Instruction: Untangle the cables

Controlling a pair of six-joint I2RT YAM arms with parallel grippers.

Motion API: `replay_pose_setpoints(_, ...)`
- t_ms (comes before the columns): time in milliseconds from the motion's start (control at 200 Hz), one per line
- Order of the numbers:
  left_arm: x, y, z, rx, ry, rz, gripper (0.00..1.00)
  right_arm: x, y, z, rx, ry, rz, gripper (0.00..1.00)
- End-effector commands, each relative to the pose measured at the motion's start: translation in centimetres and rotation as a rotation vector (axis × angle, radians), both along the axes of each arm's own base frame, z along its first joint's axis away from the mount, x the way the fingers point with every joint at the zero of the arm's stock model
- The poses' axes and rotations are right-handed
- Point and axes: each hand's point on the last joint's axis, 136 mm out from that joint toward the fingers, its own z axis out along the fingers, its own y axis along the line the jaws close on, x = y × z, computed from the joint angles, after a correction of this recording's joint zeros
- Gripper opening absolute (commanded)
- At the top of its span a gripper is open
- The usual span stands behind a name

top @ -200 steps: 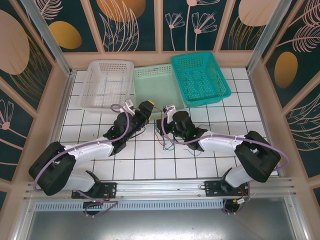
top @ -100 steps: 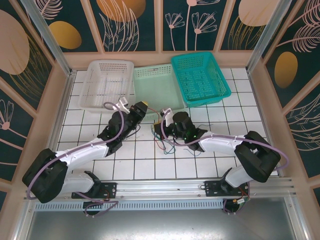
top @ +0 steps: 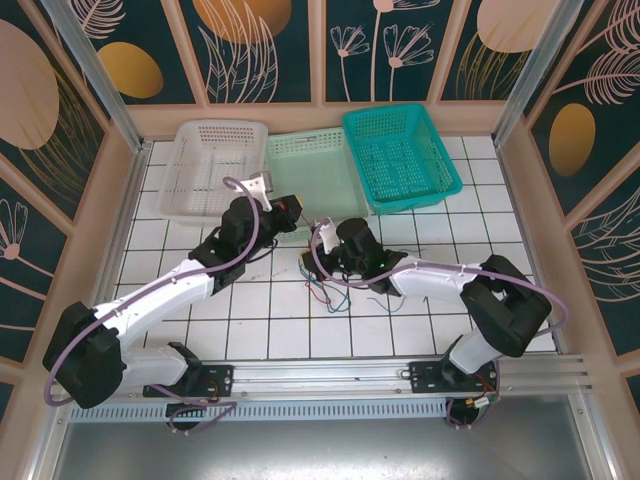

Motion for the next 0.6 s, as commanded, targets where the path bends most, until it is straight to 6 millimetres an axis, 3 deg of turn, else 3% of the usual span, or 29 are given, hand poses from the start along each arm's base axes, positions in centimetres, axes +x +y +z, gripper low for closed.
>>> replay_pose_setpoints(0, 0.6, 0.1, 2.0, 0.148, -0.084, -0.028, 0.0, -1.9, 0.6, -2.6, -0.109, 0.046, 0.088, 0.0)
replay_pose_setpoints(115, 0.8, -0.2, 2.0, 0.241, -0.109, -0.062, 0.0, -2.9, 1.5, -3.6, -0.156, 0.056, 0.141, 0.0)
replay_pose_setpoints(150, 1.0, -0.4, 3.6, 0.243, -0.143, -0.066, 0.0, -3.2, 1.7, -3.9, -0.165, 0.057, 0.156, 0.0)
replay_pose_setpoints(345, 1.0, -1.0, 4.1, 0.31, -0.184, -0.117, 0.0, -4.5, 3.0, -4.9, -0.216, 0.057, 0.227, 0.0)
replay_pose_setpoints(596, 0.7, 0.1, 4.2, 0.321, -0.187, -0.075, 0.0, -3.3, 2.4, -3.8, -0.166, 0.051, 0.15, 0.0)
